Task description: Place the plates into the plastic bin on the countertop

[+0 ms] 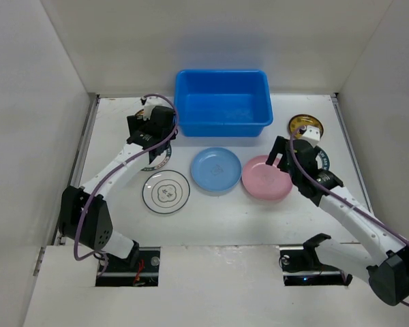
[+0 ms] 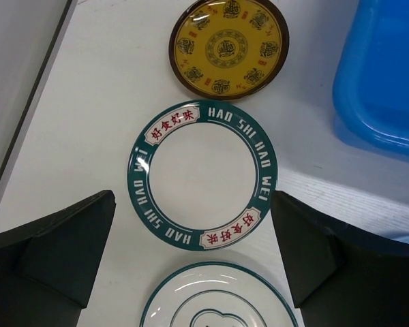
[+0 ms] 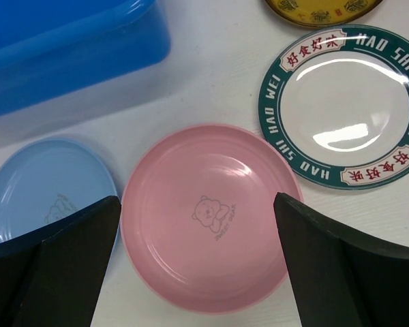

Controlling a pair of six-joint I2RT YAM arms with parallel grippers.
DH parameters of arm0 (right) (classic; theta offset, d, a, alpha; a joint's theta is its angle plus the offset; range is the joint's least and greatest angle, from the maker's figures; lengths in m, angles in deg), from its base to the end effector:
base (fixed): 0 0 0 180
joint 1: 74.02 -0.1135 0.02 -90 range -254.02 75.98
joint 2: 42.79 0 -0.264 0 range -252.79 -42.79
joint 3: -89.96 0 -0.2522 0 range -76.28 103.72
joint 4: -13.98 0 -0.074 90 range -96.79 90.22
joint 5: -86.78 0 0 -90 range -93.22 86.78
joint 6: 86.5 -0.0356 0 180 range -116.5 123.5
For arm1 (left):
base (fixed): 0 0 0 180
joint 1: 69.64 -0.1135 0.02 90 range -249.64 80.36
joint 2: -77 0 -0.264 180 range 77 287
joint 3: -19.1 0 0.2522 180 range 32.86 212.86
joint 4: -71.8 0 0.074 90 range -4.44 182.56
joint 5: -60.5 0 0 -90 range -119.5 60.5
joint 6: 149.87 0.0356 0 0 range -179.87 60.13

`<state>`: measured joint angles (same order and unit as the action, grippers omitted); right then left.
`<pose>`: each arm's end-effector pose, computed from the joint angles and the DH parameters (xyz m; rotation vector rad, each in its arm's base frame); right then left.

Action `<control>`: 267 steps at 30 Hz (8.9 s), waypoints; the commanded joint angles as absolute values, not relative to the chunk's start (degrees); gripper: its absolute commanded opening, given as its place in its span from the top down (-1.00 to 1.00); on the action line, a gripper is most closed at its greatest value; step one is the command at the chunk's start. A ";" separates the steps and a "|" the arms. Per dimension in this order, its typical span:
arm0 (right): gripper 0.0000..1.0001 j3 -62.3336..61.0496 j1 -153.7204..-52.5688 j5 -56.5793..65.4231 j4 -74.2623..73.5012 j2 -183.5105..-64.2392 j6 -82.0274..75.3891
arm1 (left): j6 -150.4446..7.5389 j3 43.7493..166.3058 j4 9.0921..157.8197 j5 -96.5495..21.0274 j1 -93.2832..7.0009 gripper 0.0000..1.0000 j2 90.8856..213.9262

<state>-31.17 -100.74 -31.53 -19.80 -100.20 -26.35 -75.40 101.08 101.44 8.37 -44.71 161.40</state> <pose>0.2032 0.0834 0.2860 0.3393 2.0337 0.0793 0.3110 -0.1204 0.3114 -0.2122 2.0013 0.2579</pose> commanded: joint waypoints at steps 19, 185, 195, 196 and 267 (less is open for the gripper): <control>-0.93 -27.15 -106.21 -14.40 -27.55 -115.12 -23.41 | -74.81 95.96 101.12 -14.82 -47.36 -1.00 156.89; -0.73 -35.59 -101.23 -21.33 -18.66 -73.91 -19.18 | -75.61 139.79 116.23 -25.72 -35.48 0.95 173.49; -0.70 -35.67 -97.35 -21.32 -27.64 -68.55 -23.92 | -77.27 151.50 105.26 -22.21 -47.71 0.93 192.29; -0.70 -35.58 -97.26 -21.41 -28.17 -68.29 -24.19 | -77.45 152.73 104.64 -21.94 -48.24 0.93 194.57; -0.70 -35.85 -106.14 12.69 3.29 -106.86 -31.48 | -119.46 58.97 112.71 -21.76 -55.62 -0.40 123.67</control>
